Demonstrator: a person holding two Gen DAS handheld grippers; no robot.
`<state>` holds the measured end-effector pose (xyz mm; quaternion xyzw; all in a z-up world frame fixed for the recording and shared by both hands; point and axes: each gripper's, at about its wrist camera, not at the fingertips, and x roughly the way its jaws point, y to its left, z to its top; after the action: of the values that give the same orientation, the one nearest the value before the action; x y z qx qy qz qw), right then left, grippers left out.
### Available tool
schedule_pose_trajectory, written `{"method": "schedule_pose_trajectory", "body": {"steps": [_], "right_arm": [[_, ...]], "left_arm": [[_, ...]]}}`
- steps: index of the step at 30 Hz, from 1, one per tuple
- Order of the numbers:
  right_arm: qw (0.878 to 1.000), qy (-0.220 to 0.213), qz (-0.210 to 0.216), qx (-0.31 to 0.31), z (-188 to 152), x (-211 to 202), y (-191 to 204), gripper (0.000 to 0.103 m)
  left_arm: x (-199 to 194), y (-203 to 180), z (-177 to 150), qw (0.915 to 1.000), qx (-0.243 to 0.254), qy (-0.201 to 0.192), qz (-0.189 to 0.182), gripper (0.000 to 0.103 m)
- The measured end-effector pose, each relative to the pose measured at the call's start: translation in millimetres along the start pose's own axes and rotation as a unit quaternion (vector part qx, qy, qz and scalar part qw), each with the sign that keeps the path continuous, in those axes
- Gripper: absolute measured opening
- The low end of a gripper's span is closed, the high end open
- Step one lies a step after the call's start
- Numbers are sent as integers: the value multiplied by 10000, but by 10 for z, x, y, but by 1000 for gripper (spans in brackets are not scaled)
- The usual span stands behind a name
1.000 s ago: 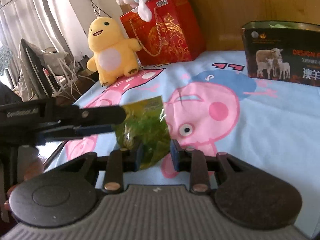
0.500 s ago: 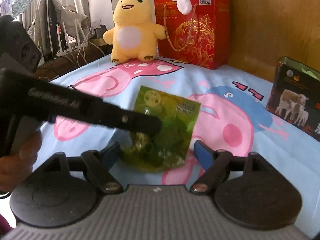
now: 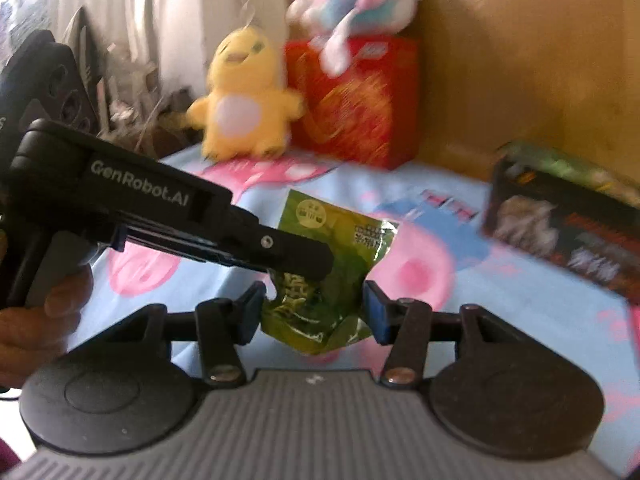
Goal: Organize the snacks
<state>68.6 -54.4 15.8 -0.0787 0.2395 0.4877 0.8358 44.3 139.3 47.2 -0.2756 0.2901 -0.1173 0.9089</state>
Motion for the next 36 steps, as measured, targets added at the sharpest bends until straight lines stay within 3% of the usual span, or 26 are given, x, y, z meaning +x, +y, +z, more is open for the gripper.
{"method": "schedule_pose_trajectory", "body": {"steps": [4, 9, 11, 14, 16, 20, 22, 27, 31, 32, 34, 36], "right_arm": [[9979, -424, -498, 38, 244, -188, -385, 55], [9922, -729, -990, 191, 621, -267, -1170, 55], [9912, -706, -1087, 265, 725, -216, -1471, 55], [9900, -587, -1241, 338, 832, -78, -1893, 58], [9904, -372, -1293, 326, 829, 52, -2097, 69], [9905, -256, -1319, 295, 672, 151, -2229, 72], [9865, -458, -1520, 407, 593, 76, -2237, 73], [9757, -1184, -1435, 1158, 415, -340, -2168, 73], [9723, -1314, -1521, 1193, 198, -525, -1913, 75], [9718, -1275, -1558, 1230, 158, -552, -1848, 78], [9685, -1288, -1572, 1440, 101, -620, -1730, 96], [9600, -1496, -1671, 1674, 22, -714, -1603, 97]], "left_arm": [[475, -416, 489, 9985, 463, -3, -291, 18], [1207, -728, 984, 9973, 594, 123, -409, 19], [1517, -802, 1099, 9968, 709, 179, -330, 28], [1920, -816, 1143, 9964, 752, 388, -39, 33], [2033, -799, 1092, 9961, 756, 452, 94, 36], [1902, -724, 1009, 9956, 774, 121, 510, 42], [1688, -660, 982, 9965, 570, -110, 602, 42], [1117, -647, 692, 9956, 412, -532, 645, 44], [841, -612, 359, 9957, 468, -372, 714, 44], [811, -609, 297, 9952, 505, -314, 774, 44], [716, -592, 172, 9942, 577, -263, 866, 44], [619, -558, 64, 9945, 555, -223, 862, 44]]}}
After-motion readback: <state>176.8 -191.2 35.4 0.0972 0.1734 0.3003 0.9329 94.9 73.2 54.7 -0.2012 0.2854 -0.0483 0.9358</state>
